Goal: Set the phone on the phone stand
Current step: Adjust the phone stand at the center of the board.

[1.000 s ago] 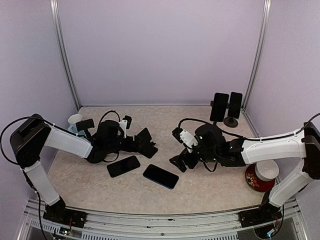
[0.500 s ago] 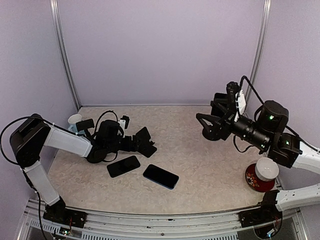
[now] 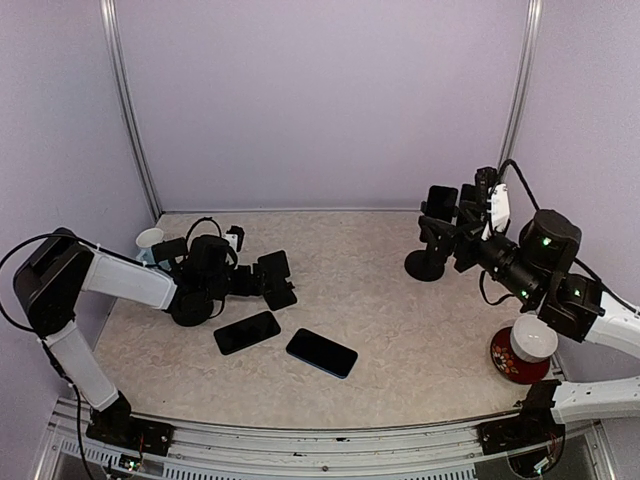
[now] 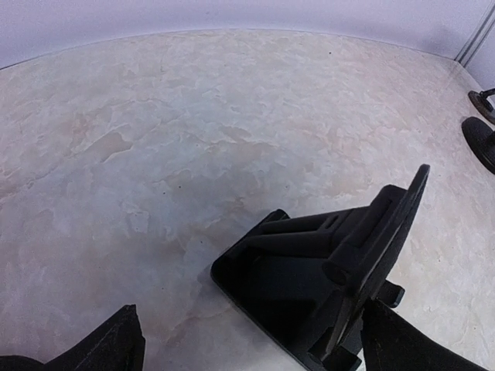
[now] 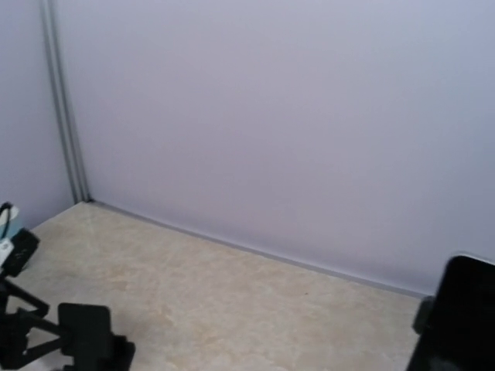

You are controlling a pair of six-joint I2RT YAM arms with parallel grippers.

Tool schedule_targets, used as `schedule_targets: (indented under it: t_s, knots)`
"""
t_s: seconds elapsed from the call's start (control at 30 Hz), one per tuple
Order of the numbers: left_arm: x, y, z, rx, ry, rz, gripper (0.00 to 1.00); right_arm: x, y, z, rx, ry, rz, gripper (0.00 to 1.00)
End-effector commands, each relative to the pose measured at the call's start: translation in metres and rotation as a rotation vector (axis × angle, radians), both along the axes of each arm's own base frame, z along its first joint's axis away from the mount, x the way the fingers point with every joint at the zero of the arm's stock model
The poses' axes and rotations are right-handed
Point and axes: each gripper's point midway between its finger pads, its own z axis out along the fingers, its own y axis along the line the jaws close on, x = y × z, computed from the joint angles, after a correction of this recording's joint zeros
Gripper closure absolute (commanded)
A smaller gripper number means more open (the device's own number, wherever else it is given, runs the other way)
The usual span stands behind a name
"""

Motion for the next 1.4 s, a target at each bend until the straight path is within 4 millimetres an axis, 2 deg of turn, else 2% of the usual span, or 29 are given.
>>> schedule_targets:
  t_s: [0.0, 0.17, 0.43, 0.57, 0.73, 1.13, 1.37]
  knots:
    - [0.006, 0.012, 0.016, 0.001, -0.039, 0.043, 0.03, 0.005, -0.018, 0.001, 0.063, 0.000, -0.065, 0.00]
    - [0.004, -0.007, 0.034, -0.079, -0.054, -0.010, 0.01, 0.009, -0.017, -0.012, 0.072, 0.042, -0.059, 0.00]
    - [-0.001, -0.037, 0.059, -0.083, -0.088, -0.002, 0.01, 0.011, -0.014, -0.024, 0.076, 0.072, -0.052, 0.00]
    - [0.008, -0.045, 0.048, -0.026, -0.040, 0.071, 0.01, 0.013, -0.014, -0.024, 0.075, 0.092, -0.059, 0.00]
    - [0.023, -0.043, 0.025, 0.068, 0.030, 0.199, 0.01, 0.011, -0.018, -0.027, 0.087, 0.088, -0.065, 0.00]
    - [0.026, -0.044, 0.010, 0.136, 0.047, 0.270, 0.01, 0.005, -0.026, -0.032, 0.091, 0.077, -0.074, 0.00]
    - [0.023, -0.051, 0.005, 0.131, 0.049, 0.227, 0.16, 0.006, -0.023, -0.038, 0.090, 0.090, -0.063, 0.00]
